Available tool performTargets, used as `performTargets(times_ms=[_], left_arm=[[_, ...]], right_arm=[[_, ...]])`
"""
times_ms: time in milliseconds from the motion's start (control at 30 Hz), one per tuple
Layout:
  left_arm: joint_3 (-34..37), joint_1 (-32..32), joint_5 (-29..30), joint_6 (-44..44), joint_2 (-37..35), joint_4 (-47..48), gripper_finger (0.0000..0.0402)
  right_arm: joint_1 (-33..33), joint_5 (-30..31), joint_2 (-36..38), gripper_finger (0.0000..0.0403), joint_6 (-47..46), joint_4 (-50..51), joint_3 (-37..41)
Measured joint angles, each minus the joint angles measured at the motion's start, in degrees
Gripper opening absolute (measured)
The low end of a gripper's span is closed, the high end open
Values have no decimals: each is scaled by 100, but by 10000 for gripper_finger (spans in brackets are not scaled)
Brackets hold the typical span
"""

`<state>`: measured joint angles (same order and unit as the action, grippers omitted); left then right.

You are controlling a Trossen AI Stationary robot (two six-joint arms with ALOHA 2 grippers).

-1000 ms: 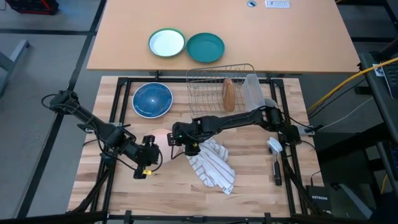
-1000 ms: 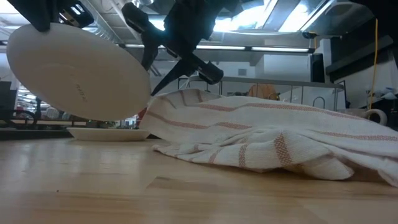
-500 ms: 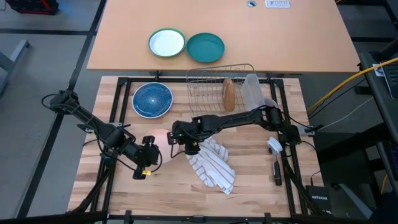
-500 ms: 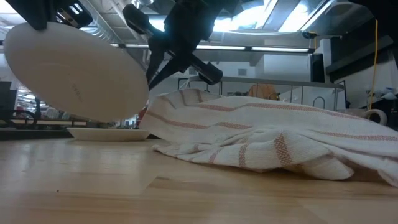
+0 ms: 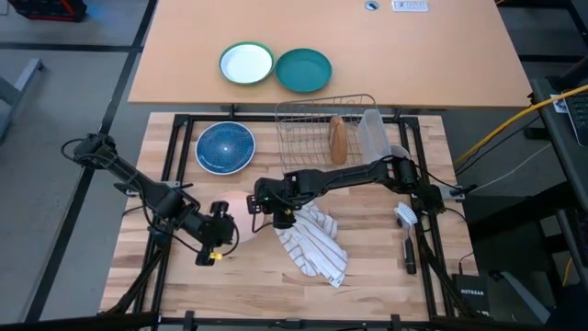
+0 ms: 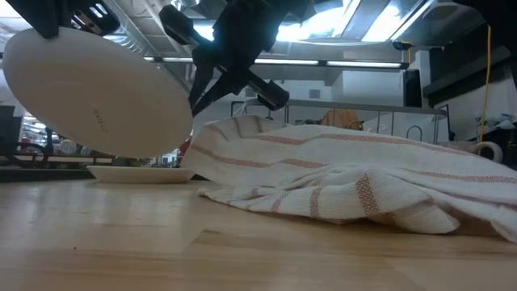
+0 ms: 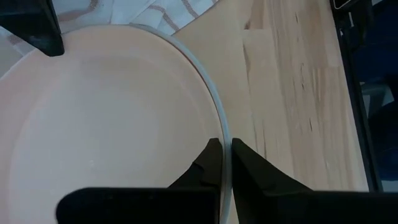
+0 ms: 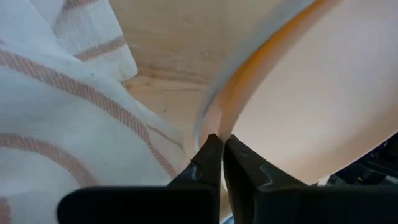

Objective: Sort dishes
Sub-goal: Put the orange plate into the dish rack

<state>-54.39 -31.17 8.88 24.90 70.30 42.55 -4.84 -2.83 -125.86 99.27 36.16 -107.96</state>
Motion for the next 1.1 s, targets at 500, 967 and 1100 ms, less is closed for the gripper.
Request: performTargets(times_ms=[500, 967, 1100], left_arm=[[0, -3, -15, -11, 0, 8, 6], [-2, -6, -8, -15, 0, 17, 6], [-2, -1, 18, -15, 0, 20, 6]], right_arm=[[-2, -529, -74, 30, -294, -55, 2], [0, -699, -79, 44, -486, -287, 7], [-11, -730, -79, 46, -495, -295, 7]])
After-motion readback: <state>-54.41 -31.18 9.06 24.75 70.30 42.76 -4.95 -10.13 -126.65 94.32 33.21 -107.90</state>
